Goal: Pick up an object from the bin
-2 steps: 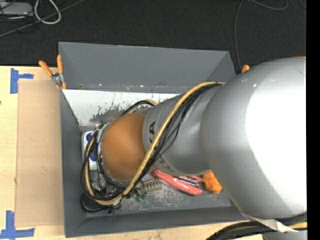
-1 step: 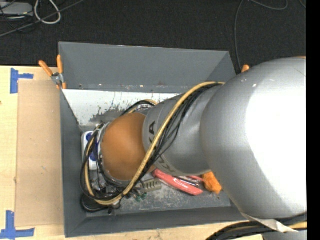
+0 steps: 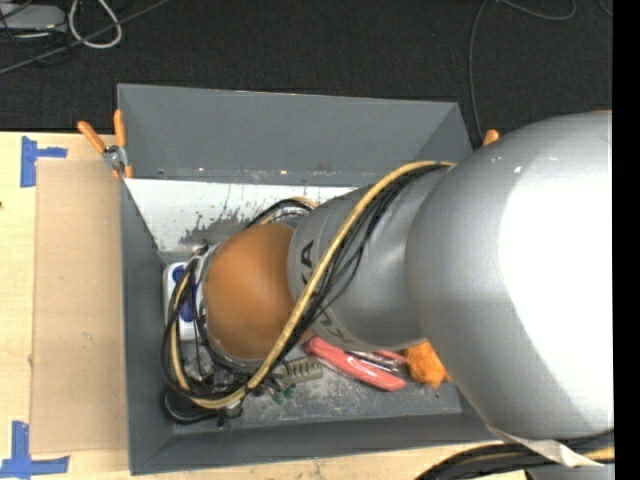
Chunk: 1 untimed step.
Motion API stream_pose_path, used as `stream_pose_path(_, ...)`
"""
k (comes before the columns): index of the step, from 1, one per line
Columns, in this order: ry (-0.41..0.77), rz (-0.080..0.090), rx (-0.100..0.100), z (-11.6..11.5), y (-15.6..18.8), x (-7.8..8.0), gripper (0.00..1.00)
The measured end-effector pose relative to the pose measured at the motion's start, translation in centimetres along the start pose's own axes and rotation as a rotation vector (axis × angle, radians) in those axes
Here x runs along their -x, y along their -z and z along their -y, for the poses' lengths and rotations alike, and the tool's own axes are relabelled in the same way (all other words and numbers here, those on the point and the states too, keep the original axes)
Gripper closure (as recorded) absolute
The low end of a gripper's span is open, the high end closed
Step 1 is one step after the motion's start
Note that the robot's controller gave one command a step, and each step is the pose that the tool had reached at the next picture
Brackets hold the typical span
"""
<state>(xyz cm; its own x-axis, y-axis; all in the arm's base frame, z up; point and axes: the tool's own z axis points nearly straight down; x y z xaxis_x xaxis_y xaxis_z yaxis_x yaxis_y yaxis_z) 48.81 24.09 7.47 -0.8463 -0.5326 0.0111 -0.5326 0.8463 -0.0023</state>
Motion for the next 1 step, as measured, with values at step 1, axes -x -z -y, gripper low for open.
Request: stream_pose_path(1,-0.001,0.003,0.001,-0.04,0.68,0.06,1.0)
